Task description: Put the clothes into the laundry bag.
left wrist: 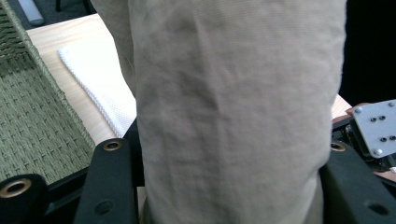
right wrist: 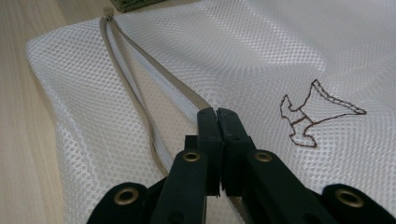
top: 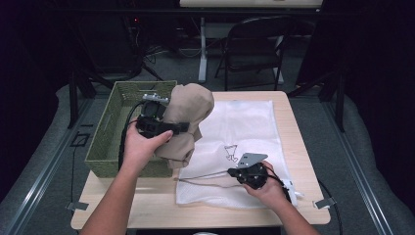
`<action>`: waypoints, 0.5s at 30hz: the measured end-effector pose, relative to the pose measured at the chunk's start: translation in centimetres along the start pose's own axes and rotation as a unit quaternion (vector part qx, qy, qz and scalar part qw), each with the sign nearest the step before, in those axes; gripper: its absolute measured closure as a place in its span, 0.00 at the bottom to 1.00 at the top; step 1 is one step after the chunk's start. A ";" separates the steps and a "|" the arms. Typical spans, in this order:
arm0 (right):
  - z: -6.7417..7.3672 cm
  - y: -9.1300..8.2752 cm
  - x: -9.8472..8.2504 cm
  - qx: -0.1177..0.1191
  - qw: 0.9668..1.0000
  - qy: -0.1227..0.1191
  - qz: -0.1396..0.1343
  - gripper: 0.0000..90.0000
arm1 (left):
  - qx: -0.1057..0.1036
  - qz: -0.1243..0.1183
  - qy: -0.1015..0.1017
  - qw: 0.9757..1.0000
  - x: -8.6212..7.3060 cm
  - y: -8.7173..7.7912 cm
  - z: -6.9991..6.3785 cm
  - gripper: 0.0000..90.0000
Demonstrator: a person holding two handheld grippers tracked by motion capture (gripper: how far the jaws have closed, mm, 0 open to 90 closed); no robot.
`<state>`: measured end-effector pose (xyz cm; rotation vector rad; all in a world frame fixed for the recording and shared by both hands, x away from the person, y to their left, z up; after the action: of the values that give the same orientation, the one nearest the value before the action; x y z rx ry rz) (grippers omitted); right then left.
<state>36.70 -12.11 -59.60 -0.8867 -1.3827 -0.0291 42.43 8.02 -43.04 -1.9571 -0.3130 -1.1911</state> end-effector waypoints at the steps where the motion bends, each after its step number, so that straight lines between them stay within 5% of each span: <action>1: -0.2 -0.2 0.3 -0.002 1.000 0.002 -0.008 0.99 | -0.001 0.000 0.000 1.000 0.0 -0.1 0.0 0.52; 15: -1.8 -0.9 2.0 -0.018 0.999 -0.004 -0.027 0.99 | -0.003 -0.005 -0.010 1.000 -0.1 -0.7 0.3 0.52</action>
<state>38.23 -12.86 -57.32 -0.8807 -1.4181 -0.0927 42.15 8.75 -42.82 -1.9759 -0.3312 -1.1811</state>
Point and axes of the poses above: each handheld gripper's, and its own axes: y roughly forward along the jaws, x roughly out of its top, z roughly to its left, the point moved 9 cm from there along y, roughly forward along the jaws, and after that the axes turned 10 degrees about -z, right-handed, at the moved point
